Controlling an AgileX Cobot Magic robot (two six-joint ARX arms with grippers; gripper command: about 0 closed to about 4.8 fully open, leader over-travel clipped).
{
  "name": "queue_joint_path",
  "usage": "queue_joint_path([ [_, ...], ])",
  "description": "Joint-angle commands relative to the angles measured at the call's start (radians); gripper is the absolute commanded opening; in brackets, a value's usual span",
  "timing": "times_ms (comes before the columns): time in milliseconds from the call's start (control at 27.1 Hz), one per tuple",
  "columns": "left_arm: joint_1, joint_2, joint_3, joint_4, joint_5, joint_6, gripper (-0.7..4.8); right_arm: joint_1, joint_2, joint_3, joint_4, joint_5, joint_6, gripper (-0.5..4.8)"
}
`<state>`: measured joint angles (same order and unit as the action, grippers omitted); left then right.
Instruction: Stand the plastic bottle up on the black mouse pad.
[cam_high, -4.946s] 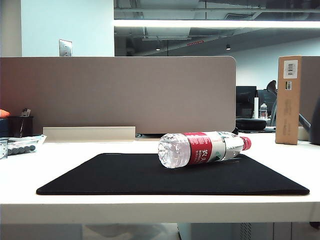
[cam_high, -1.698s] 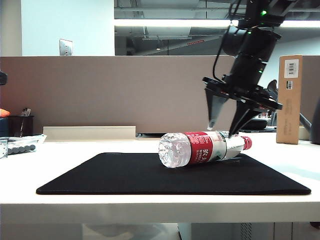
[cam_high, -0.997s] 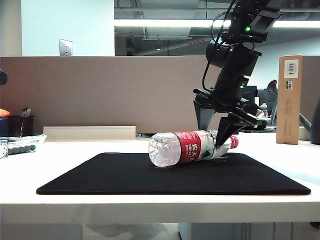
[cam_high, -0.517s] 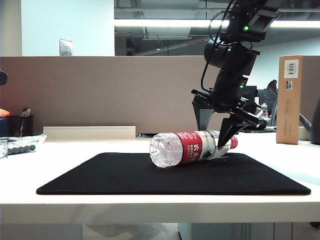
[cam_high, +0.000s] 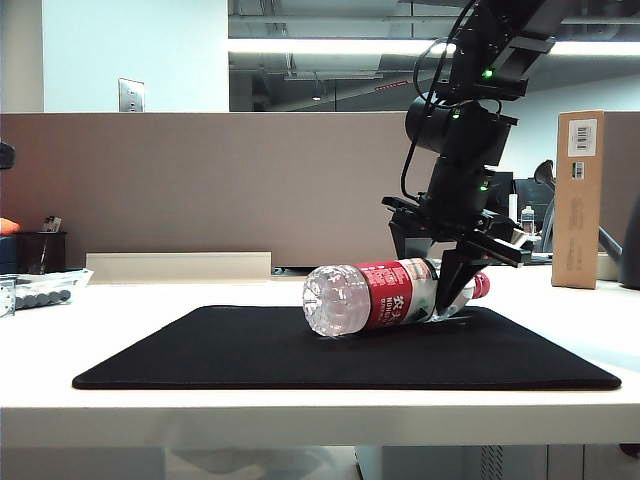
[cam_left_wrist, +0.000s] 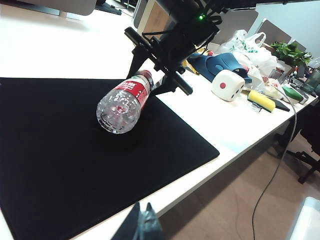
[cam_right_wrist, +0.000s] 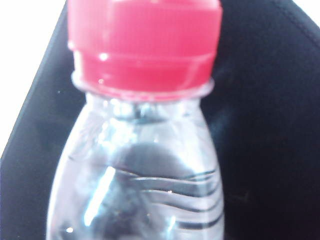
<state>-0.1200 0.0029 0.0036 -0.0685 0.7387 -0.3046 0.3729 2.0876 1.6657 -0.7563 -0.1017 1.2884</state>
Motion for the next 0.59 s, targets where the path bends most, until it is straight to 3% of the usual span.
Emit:
queue_joint_path([
  [37,0.002,0.000,0.005,0.010,0.006,0.005,-0.05,0.000,0.008,-0.006,0.060,0.003,-0.003,-0.09],
  [185,0.002,0.000,0.005,0.010,0.003,0.005,-0.05,0.000,0.007,-0.006,0.238,0.008,-0.043,-0.09],
  [295,0.002,0.000,0.005,0.008,-0.001,0.005,-0.05,0.008,0.006,-0.005,0.401,0.005,-0.290,-0.09],
  [591,0.002,0.000,0.005,0.005,-0.019,0.001,-0.05,0.059,-0.047,-0.003,0.583,0.039,-0.648,-0.09],
])
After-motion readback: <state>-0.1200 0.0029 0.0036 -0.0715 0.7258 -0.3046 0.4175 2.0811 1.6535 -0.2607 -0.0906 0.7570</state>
